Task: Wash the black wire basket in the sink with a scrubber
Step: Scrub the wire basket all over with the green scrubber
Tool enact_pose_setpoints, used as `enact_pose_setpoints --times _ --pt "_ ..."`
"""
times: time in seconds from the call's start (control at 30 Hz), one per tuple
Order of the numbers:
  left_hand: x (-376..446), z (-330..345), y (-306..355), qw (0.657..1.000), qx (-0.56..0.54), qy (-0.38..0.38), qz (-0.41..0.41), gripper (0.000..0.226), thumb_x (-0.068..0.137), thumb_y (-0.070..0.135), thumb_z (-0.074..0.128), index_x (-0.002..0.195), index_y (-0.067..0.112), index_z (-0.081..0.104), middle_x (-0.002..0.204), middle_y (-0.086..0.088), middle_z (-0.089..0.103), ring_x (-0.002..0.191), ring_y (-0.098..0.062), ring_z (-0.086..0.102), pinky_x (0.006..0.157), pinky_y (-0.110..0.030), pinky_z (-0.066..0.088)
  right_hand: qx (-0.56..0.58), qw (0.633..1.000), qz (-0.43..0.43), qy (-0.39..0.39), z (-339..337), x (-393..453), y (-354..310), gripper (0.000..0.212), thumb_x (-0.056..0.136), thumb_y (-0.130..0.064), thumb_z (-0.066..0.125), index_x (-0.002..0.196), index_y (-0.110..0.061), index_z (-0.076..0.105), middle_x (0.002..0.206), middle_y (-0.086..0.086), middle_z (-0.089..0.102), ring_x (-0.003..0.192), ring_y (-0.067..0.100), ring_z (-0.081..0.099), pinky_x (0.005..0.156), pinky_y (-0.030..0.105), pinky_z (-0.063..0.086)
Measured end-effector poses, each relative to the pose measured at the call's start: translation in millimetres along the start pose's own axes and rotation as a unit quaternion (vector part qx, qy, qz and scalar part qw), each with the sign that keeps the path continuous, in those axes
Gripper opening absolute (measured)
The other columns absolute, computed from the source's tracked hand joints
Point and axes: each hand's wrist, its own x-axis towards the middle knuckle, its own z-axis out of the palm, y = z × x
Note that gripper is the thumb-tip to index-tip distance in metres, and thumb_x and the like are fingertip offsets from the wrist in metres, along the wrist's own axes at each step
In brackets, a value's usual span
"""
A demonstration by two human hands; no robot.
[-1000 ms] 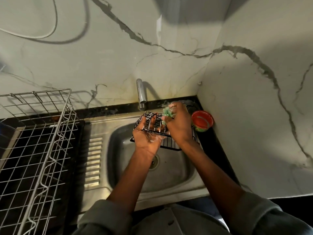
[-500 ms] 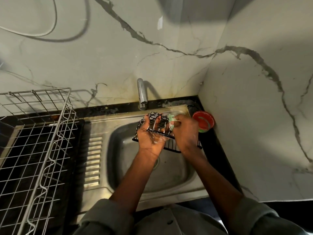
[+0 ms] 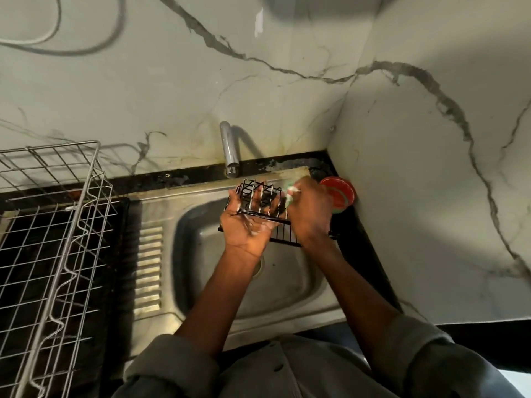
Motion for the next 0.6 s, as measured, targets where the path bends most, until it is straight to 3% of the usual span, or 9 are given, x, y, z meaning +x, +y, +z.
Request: enact_pose_setpoints --times 0.03,0.1,0.17,0.27,0.33,0.4,0.53,0.6 --pt "-0.6 -0.8 -0.9 1.000 -0.001 0.007 -0.006 0.045 0.101 0.050 0.056 0.112 0.010 0.073 0.137 -0.014 0.067 0.111 -0.045 0.071 0.090 -0.066 0.057 -0.005 0.999 0.034 -0.009 0.5 -1.1 9.8 0.033 0.079 -0.008 0.078 0.110 -0.014 0.066 0.108 0.006 0.070 0.102 0.025 0.065 0.088 0.044 0.055" --pt "-1.0 -0.7 -5.5 1.000 0.009 0.010 -0.011 0.040 0.100 0.050 0.058 0.108 0.013 0.072 0.139 -0.013 0.067 0.115 -0.044 0.069 0.093 -0.065 0.056 0.002 0.997 0.071 -0.016 1.8 -6.4 13.2 0.036 0.079 -0.008 0.078 0.112 -0.014 0.064 0.110 0.006 0.070 0.105 0.026 0.065 0.088 0.046 0.055" --pt "-5.3 4.5 -12.1 1.000 0.021 0.006 -0.011 0.038 0.103 0.047 0.055 0.104 0.014 0.074 0.126 -0.013 0.072 0.107 -0.036 0.073 0.095 -0.054 0.056 0.029 0.998 0.060 -0.005 4.1 -9.3 0.5 0.037 0.079 -0.007 0.077 0.113 -0.014 0.064 0.112 0.006 0.068 0.107 0.024 0.064 0.090 0.040 0.055" --pt "-6.5 6.8 -14.7 0.999 0.036 0.015 0.012 0.044 0.106 0.037 0.052 0.088 0.010 0.082 0.096 -0.008 0.076 0.091 -0.023 0.073 0.094 -0.039 0.058 0.086 0.995 -0.049 -0.005 2.1 -10.7 -35.7 0.027 0.080 0.000 0.073 0.104 -0.012 0.067 0.105 0.005 0.069 0.099 0.021 0.063 0.081 0.026 0.047" --pt "-5.0 5.0 -9.1 1.000 0.013 0.007 0.009 0.038 0.104 0.030 0.054 0.093 0.007 0.082 0.098 -0.009 0.074 0.098 -0.023 0.070 0.108 -0.038 0.050 0.095 0.984 -0.145 -0.035 -1.0 -15.8 -46.8 0.022 0.080 0.001 0.073 0.097 -0.011 0.068 0.101 0.007 0.071 0.096 0.024 0.063 0.081 0.030 0.048" --pt "-0.5 1.0 -1.2 1.000 -0.009 -0.005 0.010 0.031 0.102 0.025 0.057 0.102 0.003 0.078 0.106 -0.014 0.074 0.103 -0.029 0.071 0.111 -0.046 0.047 0.079 0.982 -0.167 -0.045 -1.7 -16.0 -30.8 0.025 0.077 -0.002 0.077 0.098 -0.012 0.067 0.103 0.007 0.071 0.099 0.025 0.063 0.085 0.034 0.051" --pt "-0.6 -2.0 9.0 1.000 -0.015 0.007 0.007 0.033 0.096 0.022 0.066 0.125 0.008 0.068 0.131 -0.016 0.071 0.125 -0.046 0.064 0.108 -0.074 0.039 0.049 0.998 0.008 -0.037 -4.3 -3.8 33.1 0.026 0.081 0.003 0.069 0.101 -0.014 0.068 0.102 0.006 0.071 0.096 0.024 0.066 0.083 0.036 0.055" --pt "-4.6 -0.1 9.6 1.000 -0.013 0.014 0.006 0.033 0.086 0.018 0.070 0.118 0.009 0.068 0.133 -0.014 0.070 0.127 -0.046 0.062 0.106 -0.077 0.038 0.014 0.995 0.097 -0.024 -7.9 -2.5 52.0 0.013 0.090 -0.005 0.063 0.099 -0.012 0.069 0.098 0.008 0.073 0.092 0.026 0.070 0.075 0.029 0.051"
